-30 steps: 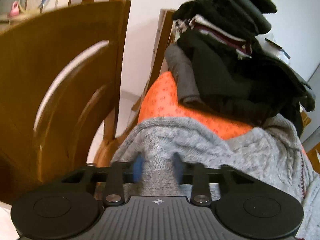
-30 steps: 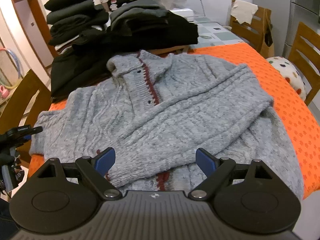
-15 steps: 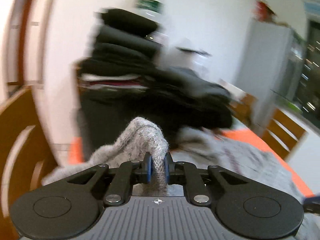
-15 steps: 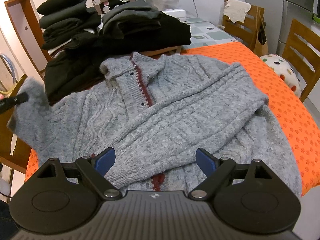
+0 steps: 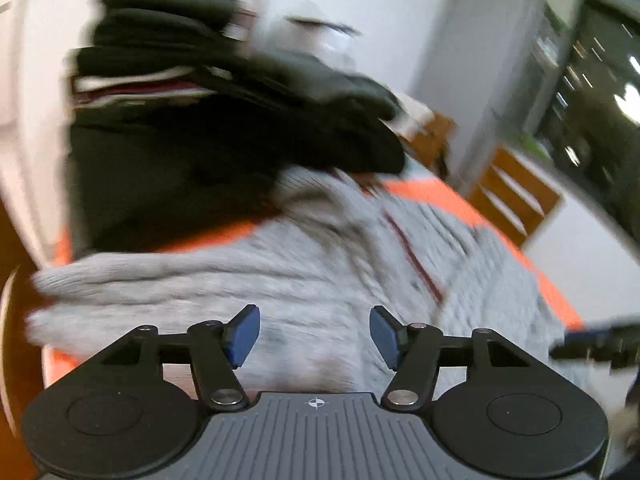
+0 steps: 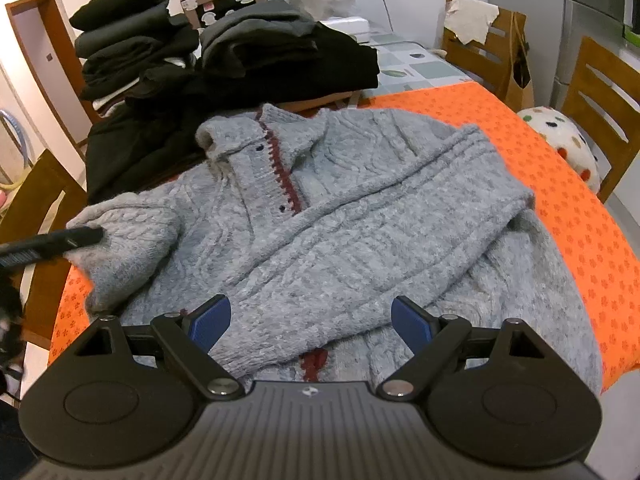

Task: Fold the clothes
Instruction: 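Lift the sleeve with the left gripper and fold it across the cardigan body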

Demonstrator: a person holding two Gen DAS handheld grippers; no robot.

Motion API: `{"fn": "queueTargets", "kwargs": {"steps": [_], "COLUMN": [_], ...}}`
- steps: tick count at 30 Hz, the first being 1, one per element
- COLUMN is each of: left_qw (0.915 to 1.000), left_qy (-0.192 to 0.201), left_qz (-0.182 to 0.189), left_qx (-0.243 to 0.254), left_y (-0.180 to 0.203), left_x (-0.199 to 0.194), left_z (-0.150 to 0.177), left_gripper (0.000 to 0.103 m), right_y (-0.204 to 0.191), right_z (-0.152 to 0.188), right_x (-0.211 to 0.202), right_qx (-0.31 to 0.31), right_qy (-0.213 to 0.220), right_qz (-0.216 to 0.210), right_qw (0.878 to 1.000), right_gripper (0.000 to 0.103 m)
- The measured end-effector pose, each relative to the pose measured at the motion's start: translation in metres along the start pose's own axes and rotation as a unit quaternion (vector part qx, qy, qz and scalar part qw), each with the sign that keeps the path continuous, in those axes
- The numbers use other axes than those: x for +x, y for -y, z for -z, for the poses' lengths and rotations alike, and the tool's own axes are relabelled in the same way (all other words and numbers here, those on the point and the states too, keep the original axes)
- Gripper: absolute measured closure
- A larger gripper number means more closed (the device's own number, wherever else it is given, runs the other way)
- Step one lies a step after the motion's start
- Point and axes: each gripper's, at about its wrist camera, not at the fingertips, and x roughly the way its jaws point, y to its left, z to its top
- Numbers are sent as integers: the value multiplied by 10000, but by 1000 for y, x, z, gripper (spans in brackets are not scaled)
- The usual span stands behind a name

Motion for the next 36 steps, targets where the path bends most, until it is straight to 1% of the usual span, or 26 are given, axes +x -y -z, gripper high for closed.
{"fn": "queueTargets", "kwargs": {"steps": [2,4,6,9,11,13,17,20,22,24,25,26,27,29,32,36], "left_qw": [9978,9910,9825,9725,9692,9667,9626,9623,9629,9639,9645,9650,9657,9672,9697,9775], "left_qy": [126,149,77,17,-30,-91,-171,-152,-140,-116,-110,-110,-91,-2,252,674], "left_qz": [-402,-858,-1279,-1760,-1964,-2088,-2207,-2176,-2116,-2069,-2065,-2079,-2107,-2126,-2013,-1678], "left_qx": [-517,-1013,-1351,-1526,-1488,-1477,-1561,-1625,-1668,-1675,-1645,-1592,-1515,-1393,-1363,-1087], "left_y": [-16,-38,-57,-78,-87,-92,-107,-113,-116,-117,-116,-114,-111,-106,-98,-75], "left_x": [-5,-5,-1,9,16,26,28,38,40,42,42,42,41,38,27,10], "left_z": [0,2,5,8,9,9,16,17,18,19,19,18,16,12,3,-17], "left_gripper": [36,35,35,35,35,35,35,36,44,58,61,67,78,86,88,89], "right_y": [0,-1,-3,-5,-5,-5,-4,-5,-6,-6,-7,-7,-7,-7,-8,-8], "right_z": [-1,-2,-4,-6,-6,-6,-5,-5,-5,-6,-6,-6,-7,-7,-7,-6], "right_x": [2,3,4,5,4,4,5,4,4,5,5,5,5,5,4,2], "right_qx": [-15,-40,-72,-135,-136,-131,-92,-91,-99,-110,-113,-114,-114,-110,-112,-84], "right_qy": [-22,-34,-42,-47,-48,-53,-59,-55,-51,-47,-46,-46,-46,-46,-36,-8], "right_qz": [-3,-11,-21,-28,-26,-20,7,23,32,40,44,46,49,54,63,87], "right_qw": [10000,10000,10000,9999,9999,9999,9999,9999,9999,9999,9999,9999,9999,9999,9999,9999], "right_gripper": [12,12,12,12,12,12,12,12,12,12,12,12,12,12,12,12]}}
